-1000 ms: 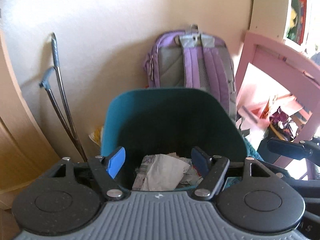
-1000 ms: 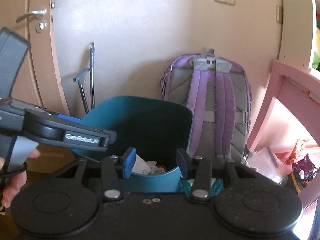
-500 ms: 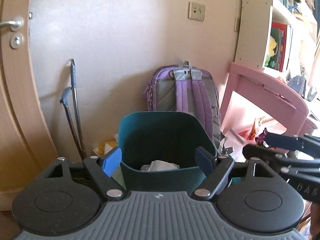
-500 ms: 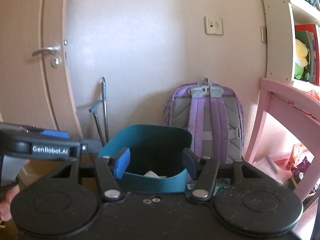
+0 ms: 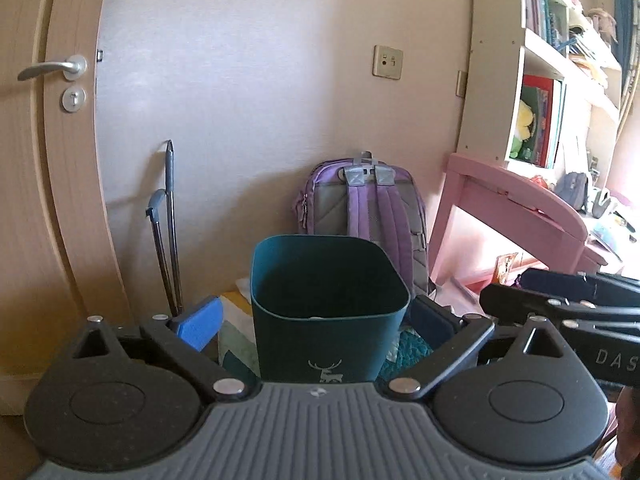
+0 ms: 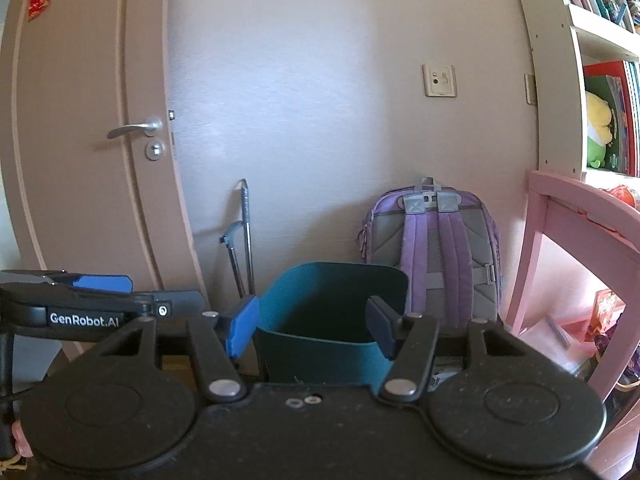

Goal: Collect trash

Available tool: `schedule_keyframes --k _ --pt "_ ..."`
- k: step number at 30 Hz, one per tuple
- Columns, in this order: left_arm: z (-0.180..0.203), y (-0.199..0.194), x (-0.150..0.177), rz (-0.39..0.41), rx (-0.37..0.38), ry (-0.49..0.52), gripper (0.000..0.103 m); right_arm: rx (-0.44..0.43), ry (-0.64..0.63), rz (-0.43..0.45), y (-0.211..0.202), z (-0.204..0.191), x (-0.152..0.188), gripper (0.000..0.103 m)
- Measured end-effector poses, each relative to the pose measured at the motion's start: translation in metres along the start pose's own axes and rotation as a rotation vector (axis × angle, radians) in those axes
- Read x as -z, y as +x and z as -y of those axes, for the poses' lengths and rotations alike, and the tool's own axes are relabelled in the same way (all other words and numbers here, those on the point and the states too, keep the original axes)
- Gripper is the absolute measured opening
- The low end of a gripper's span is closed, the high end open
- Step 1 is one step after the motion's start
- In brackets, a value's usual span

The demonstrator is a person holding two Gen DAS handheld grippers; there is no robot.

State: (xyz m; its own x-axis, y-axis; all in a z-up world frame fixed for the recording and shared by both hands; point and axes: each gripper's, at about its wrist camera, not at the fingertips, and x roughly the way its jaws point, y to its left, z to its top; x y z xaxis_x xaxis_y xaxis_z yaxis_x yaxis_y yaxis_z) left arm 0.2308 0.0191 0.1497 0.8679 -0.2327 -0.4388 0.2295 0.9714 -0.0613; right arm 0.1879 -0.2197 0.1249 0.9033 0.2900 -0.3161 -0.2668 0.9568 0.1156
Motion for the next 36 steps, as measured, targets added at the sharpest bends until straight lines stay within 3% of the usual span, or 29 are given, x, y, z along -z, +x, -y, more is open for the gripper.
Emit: schedule_keyframes --k 10,36 --pt "0.005 -0.03 0.002 0.038 -0.003 -0.002 0.101 -0.027 -0.037 0.01 -0.026 -0.015 0.0 0.059" --pt "0.008 -0.039 0.001 0.053 -0.026 -0.004 0.101 -0.054 -0.047 0.012 -0.028 -0.014 -0.002 0.06"
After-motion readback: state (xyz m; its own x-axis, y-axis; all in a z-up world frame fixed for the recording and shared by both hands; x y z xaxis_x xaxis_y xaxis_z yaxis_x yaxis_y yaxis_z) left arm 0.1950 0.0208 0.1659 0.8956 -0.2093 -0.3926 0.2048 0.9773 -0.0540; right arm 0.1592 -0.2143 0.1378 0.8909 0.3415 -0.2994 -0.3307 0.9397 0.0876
